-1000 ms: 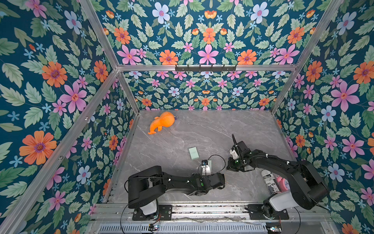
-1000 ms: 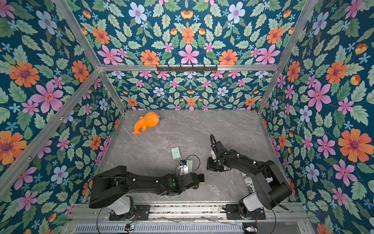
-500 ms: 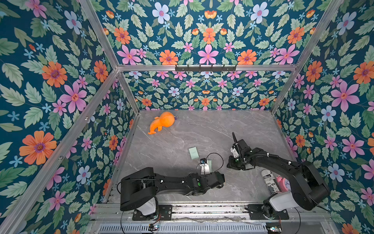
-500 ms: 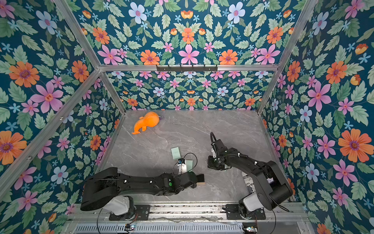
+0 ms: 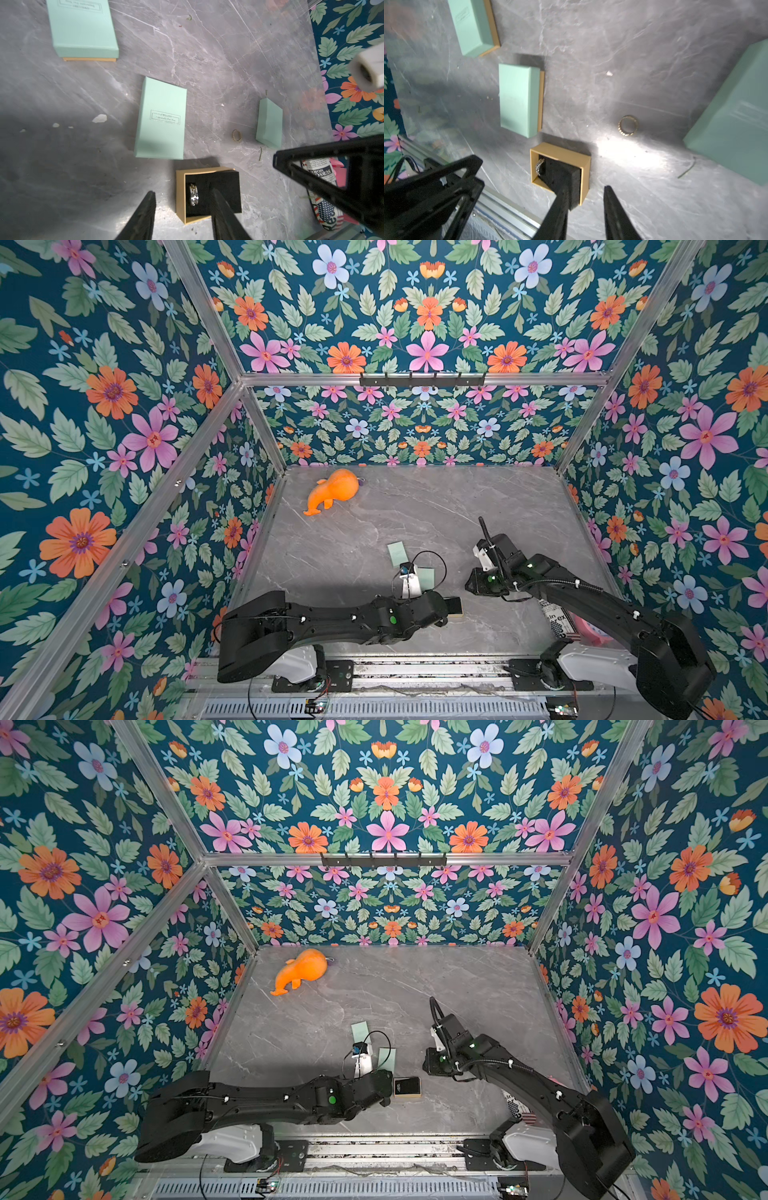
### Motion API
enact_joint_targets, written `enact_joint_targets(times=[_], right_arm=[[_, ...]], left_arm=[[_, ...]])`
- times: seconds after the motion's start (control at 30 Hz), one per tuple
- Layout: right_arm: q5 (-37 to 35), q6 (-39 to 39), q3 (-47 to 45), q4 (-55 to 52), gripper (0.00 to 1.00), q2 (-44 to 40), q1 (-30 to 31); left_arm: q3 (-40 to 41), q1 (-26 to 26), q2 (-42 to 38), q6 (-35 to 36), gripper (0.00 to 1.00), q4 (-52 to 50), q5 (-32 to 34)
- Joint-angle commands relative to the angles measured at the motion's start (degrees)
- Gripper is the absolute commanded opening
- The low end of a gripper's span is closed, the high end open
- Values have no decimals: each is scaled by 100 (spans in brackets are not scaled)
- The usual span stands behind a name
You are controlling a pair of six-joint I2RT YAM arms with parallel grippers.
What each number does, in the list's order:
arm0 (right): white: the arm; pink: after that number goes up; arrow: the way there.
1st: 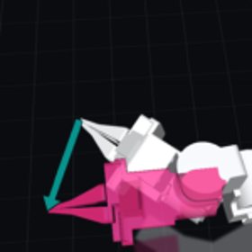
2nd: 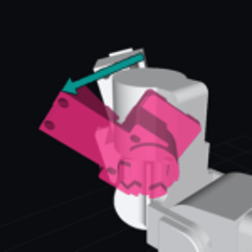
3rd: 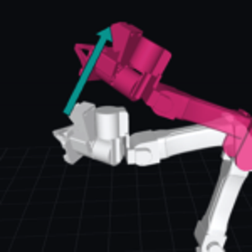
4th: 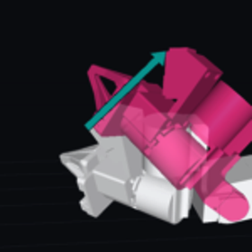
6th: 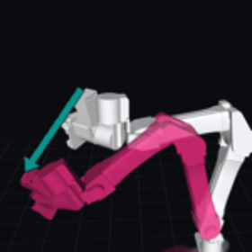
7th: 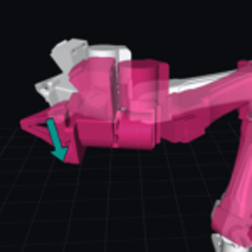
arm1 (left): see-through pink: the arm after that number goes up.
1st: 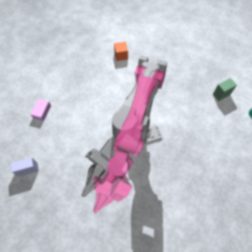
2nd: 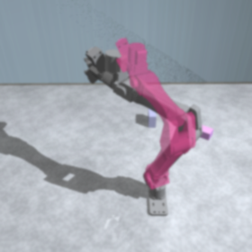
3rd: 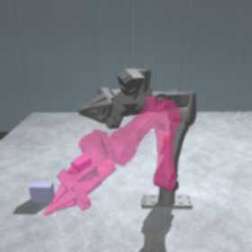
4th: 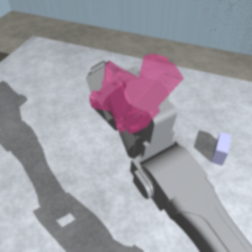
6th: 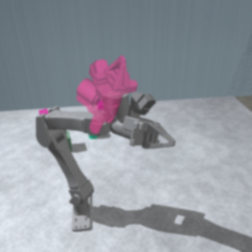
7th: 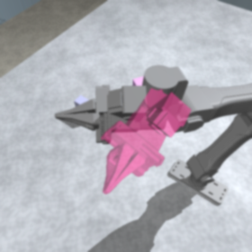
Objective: Take the rings out of the lift-off lid box
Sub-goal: Adjust the jewelry box at the center of the board.
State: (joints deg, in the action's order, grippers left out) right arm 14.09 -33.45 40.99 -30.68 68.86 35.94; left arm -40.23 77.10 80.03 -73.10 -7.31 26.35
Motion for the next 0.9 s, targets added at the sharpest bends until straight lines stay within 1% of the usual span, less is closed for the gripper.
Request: enact_joint_targets(times=[0.0,0.37,0.6,0.87], right_arm=[[-358,-311,-105,-114,32,-29,226],[-650,-546,-160,282,35,416,737],[-651,-619,-176,504,35,788,746],[-1021,-671,-8,421,35,1384,808]], left_arm=[[5,-6,-47,49,47,-113,143],[63,-2,-48,48,48,-51,152],[137,-8,-42,18,48,1,148],[250,-2,-15,-35,48,141,103]])
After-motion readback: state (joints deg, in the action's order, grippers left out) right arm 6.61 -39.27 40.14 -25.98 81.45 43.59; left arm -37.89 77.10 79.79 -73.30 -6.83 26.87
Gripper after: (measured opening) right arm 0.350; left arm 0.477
